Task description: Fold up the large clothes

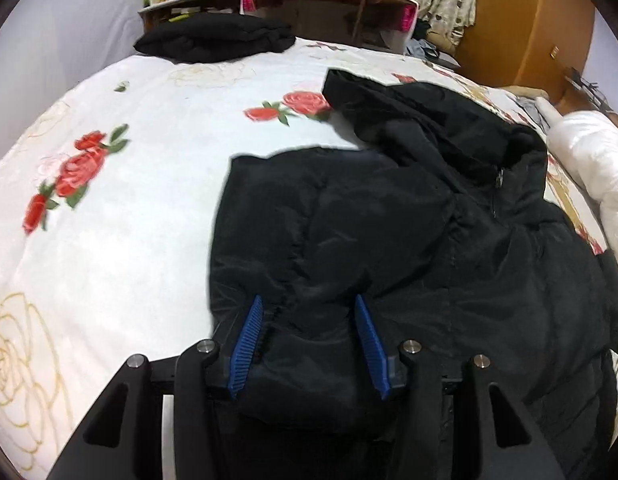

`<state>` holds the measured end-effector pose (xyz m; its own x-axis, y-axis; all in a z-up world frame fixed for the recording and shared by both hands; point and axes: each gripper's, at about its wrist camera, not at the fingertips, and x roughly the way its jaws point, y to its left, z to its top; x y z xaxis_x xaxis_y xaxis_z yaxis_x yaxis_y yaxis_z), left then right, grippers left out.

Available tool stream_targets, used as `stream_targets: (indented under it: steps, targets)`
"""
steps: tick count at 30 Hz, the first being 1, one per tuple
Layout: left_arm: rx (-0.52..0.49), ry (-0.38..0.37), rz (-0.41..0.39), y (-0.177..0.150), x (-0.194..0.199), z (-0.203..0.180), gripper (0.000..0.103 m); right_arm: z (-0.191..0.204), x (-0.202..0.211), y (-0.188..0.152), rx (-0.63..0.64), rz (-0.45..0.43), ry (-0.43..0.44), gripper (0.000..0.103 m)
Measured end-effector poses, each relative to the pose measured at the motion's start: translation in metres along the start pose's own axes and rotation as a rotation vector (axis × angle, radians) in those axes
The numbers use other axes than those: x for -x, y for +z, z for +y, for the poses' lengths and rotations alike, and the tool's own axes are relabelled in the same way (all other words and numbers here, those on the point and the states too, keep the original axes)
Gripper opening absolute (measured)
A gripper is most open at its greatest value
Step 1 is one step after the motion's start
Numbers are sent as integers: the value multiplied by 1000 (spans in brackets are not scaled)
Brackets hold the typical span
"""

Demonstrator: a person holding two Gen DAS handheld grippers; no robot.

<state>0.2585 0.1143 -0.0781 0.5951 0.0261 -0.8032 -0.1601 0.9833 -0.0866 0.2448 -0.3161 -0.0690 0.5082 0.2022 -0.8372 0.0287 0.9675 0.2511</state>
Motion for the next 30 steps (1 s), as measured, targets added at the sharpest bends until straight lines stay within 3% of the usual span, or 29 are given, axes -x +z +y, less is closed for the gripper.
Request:
stream_targets:
  steps: [2, 3, 4, 6, 9, 13, 15, 17, 19, 20, 21, 22, 25, 30]
  targets:
    - [9, 4, -35, 0, 15, 3, 51, -2, 10, 2, -9, -23, 27, 32]
    - [23, -2, -54, 0, 25, 8, 51, -1, 13, 3, -11, -31, 40, 49]
    - [35, -16, -76, 2, 34, 12, 51, -1, 16, 5, -13, -42, 58, 58]
    - [63, -10, -109, 12, 43, 22, 55, 3, 16, 9, -11, -51, 85, 58]
    - [90, -34, -99, 34, 34, 27, 57, 16, 3, 18, 3, -39, 98, 58]
    - [-35, -95, -95, 53, 12, -6, 57, 21, -12, 24, -8, -26, 78, 58]
    - [-118, -20, -93, 59, -8, -21, 57, 18, -21, 26, -34, -9, 80, 58]
    - [-100, -10, -65, 64, -29, -15, 59, 17, -31, 28, -50, 14, 83, 58]
    - [-121, 57, -55, 62, -43, -8, 59, 20, -40, 29, -46, 36, 98, 57]
    - [-155, 94, -50, 57, -48, -5, 60, 23, -44, 29, -38, 43, 103, 53]
    - [-179, 112, -56, 54, -51, -3, 60, 29, -49, 29, -25, 54, 116, 38]
    - [-194, 127, -58, 51, -54, 0, 60, 36, -55, 30, -13, 60, 120, 33]
    - [-182, 136, -58, 48, -58, 8, 62, 53, -65, 34, 12, 48, 101, 30]
    - [-157, 153, -38, 50, -56, 7, 65, 47, -74, 37, 14, 58, 63, 29]
